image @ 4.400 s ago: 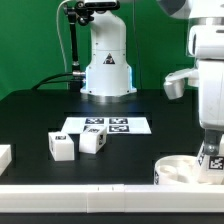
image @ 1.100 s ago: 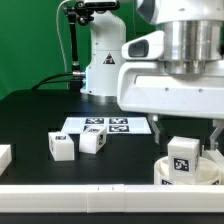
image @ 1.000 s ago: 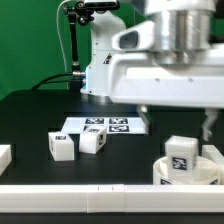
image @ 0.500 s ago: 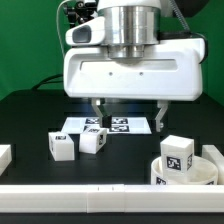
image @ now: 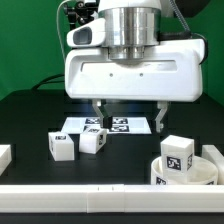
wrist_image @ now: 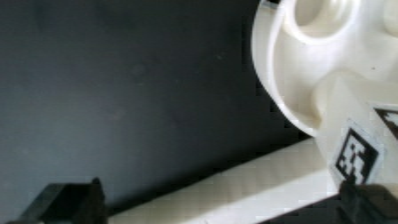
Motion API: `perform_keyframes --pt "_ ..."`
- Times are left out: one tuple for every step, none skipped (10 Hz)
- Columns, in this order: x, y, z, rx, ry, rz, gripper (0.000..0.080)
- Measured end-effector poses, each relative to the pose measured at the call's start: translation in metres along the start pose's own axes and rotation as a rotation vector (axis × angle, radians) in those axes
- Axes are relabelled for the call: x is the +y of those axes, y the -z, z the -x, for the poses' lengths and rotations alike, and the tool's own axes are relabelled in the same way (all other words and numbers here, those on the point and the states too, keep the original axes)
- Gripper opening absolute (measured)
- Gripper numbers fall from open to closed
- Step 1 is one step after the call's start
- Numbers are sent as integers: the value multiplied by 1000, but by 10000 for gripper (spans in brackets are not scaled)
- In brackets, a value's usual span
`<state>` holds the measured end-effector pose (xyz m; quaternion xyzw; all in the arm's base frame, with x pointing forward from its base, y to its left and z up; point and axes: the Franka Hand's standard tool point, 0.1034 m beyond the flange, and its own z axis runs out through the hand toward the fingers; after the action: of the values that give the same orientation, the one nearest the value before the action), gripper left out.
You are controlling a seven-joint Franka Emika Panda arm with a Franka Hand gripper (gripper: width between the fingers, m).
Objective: Assemble stool
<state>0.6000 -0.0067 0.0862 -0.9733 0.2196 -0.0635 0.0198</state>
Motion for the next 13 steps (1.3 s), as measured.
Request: perform_keyframes --pt "12 -2 7 -7 13 4 649" --pt "29 -2 13 -20 36 9 649" --pt "50 -3 17 -31 62 17 649" --pt "70 -5 17 -40 68 18 649" --pt "78 -6 16 -41 63 18 649" --pt "75 -6 17 -41 67 17 649" --pt "75 -6 17 -42 68 17 649" --pt "75 -6 18 -42 68 17 649" --pt "77 -7 18 -47 56 15 649" --pt "83 -12 23 -63 -2 2 649" --pt "92 -18 37 -91 -27 -1 649" --pt "102 -26 55 -126 -54 -6 649" --pt "102 -26 57 -145 -55 -6 649"
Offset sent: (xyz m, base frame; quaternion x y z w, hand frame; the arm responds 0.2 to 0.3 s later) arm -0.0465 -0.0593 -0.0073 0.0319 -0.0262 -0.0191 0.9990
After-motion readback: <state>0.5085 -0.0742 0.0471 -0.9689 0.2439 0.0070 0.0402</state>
